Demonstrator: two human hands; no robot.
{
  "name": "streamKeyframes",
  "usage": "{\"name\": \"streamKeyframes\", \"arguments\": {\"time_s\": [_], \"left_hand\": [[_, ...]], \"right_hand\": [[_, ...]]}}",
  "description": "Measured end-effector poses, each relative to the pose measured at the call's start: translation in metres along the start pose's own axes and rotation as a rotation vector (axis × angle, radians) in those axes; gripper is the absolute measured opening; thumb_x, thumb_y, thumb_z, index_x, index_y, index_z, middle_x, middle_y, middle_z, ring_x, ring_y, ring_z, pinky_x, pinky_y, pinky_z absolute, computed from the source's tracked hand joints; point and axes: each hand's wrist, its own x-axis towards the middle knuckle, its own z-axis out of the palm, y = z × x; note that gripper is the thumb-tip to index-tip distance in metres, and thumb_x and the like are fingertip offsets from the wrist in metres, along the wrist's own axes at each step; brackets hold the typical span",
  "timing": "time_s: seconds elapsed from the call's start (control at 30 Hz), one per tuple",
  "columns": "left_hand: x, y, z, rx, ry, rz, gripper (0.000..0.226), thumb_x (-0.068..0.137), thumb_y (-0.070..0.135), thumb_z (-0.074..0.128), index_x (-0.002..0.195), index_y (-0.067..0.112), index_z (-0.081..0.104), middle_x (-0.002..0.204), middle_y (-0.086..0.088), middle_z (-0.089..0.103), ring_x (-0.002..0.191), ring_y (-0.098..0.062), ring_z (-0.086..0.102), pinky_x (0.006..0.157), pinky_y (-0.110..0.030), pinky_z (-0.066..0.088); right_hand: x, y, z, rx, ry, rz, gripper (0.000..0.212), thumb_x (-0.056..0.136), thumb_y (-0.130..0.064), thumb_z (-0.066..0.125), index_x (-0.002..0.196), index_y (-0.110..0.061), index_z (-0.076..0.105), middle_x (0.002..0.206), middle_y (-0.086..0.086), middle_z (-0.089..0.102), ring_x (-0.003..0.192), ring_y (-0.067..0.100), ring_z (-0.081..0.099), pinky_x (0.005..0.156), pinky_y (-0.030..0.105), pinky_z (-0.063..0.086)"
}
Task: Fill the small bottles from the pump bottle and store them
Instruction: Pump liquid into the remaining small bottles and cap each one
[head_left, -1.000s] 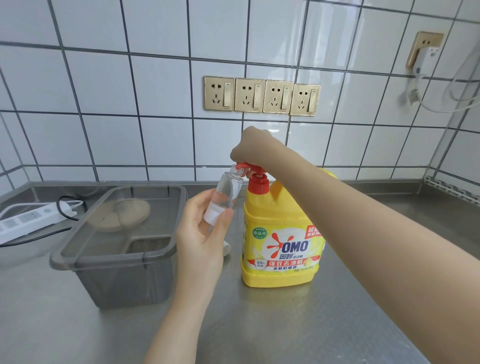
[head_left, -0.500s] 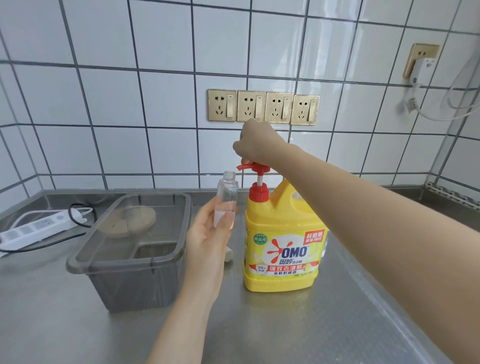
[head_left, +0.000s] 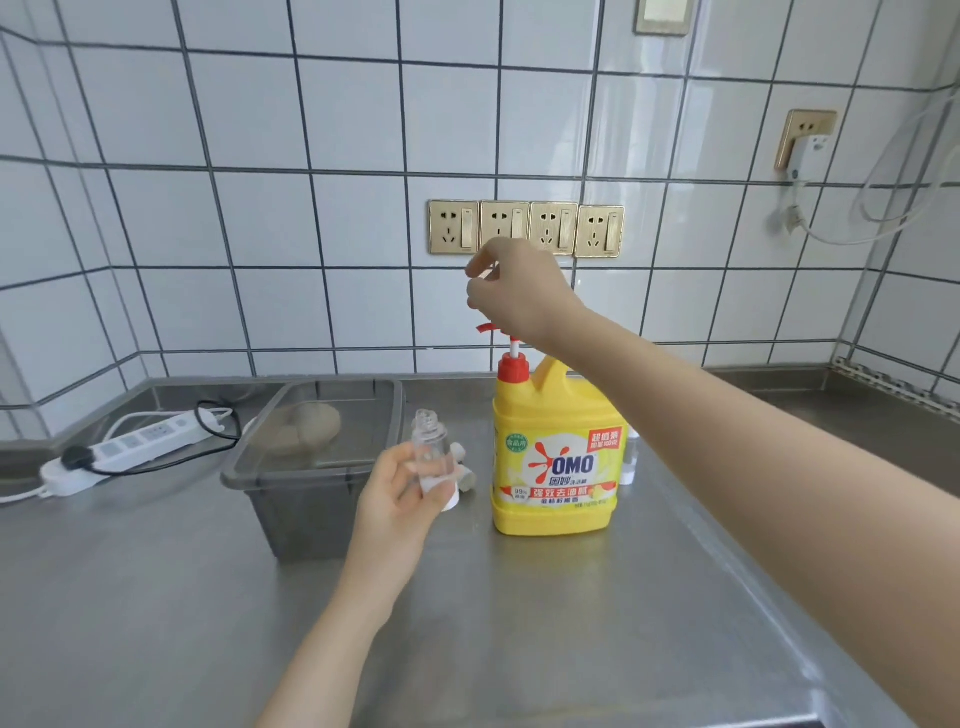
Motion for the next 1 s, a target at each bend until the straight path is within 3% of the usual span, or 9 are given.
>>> {"name": "streamKeyframes", "arguments": {"time_s": [0.13,0.27,0.37,0.47,0.6,0.77,0.87,1.0], "left_hand": [[-0.02,-0.013,-0.016,0.059,0.005,-0.015,0.035,0.088,-0.003,0.065,0.115,0.019,0.064,0.104,0.005,0.075,0.1,-0.006,0.069,0.081,-0.015,0.052],[-0.031,-0.025,-0.026,0.1,0.026,-0.035,0.038,0.086,-0.01,0.065,0.111,0.02,0.063,0.094,0.005,0.075,0.092,-0.008,0.07,0.075,-0.014,0.052],[-0.038,-0.033,-0.027,0.138,0.061,-0.02,0.04,0.085,-0.013,0.064,0.108,0.02,0.063,0.098,-0.001,0.072,0.087,-0.009,0.069,0.074,-0.014,0.052],[-0.04,-0.04,-0.026,0.185,0.058,-0.01,0.042,0.085,-0.012,0.063,0.11,0.021,0.062,0.096,0.005,0.072,0.083,-0.003,0.066,0.074,-0.013,0.05],[-0.039,-0.048,-0.028,0.203,-0.002,-0.021,0.041,0.085,-0.009,0.065,0.116,0.017,0.061,0.101,0.0,0.072,0.085,-0.008,0.067,0.075,-0.018,0.052],[-0.034,-0.056,-0.03,0.194,-0.017,-0.039,0.04,0.085,-0.008,0.066,0.115,0.016,0.061,0.101,-0.001,0.072,0.086,-0.011,0.069,0.074,-0.018,0.052],[-0.033,-0.058,-0.031,0.183,-0.023,-0.041,0.042,0.085,-0.008,0.065,0.117,0.018,0.061,0.103,0.004,0.072,0.093,-0.011,0.069,0.077,-0.02,0.053],[-0.033,-0.059,-0.03,0.165,-0.017,-0.041,0.043,0.085,-0.007,0.065,0.116,0.022,0.061,0.101,0.014,0.073,0.095,-0.008,0.069,0.078,-0.021,0.054]], "right_hand": [[-0.033,-0.002,0.011,0.004,-0.081,0.011,0.025,0.085,-0.014,0.046,0.102,-0.012,0.064,0.096,0.01,0.07,0.08,0.024,0.062,0.051,0.023,0.041],[-0.065,0.013,0.042,-0.101,-0.19,0.051,0.025,0.087,-0.015,0.048,0.101,-0.007,0.067,0.099,0.009,0.071,0.095,0.026,0.062,0.076,0.03,0.052],[-0.081,0.031,0.067,-0.139,-0.314,0.12,0.028,0.087,-0.013,0.049,0.104,-0.001,0.066,0.105,0.014,0.07,0.102,0.031,0.061,0.087,0.037,0.051],[-0.087,0.046,0.091,-0.17,-0.404,0.183,0.03,0.09,-0.018,0.05,0.11,0.0,0.064,0.113,0.016,0.066,0.108,0.033,0.058,0.088,0.033,0.048],[-0.082,0.054,0.119,-0.194,-0.447,0.229,0.036,0.096,-0.02,0.044,0.116,0.005,0.059,0.118,0.022,0.062,0.111,0.039,0.055,0.089,0.035,0.044],[-0.064,0.064,0.154,-0.343,-0.537,0.255,0.01,0.094,-0.006,0.045,0.104,-0.006,0.043,0.128,0.023,0.05,0.119,0.037,0.049,0.083,0.034,0.041],[-0.052,0.076,0.177,-0.465,-0.545,0.274,0.037,0.093,-0.006,0.047,0.127,0.005,0.041,0.134,0.022,0.045,0.125,0.036,0.044,0.102,0.041,0.039],[-0.046,0.093,0.196,-0.591,-0.546,0.296,0.05,0.09,-0.006,0.05,0.136,0.007,0.035,0.135,0.021,0.044,0.124,0.037,0.045,0.098,0.039,0.036]]}}
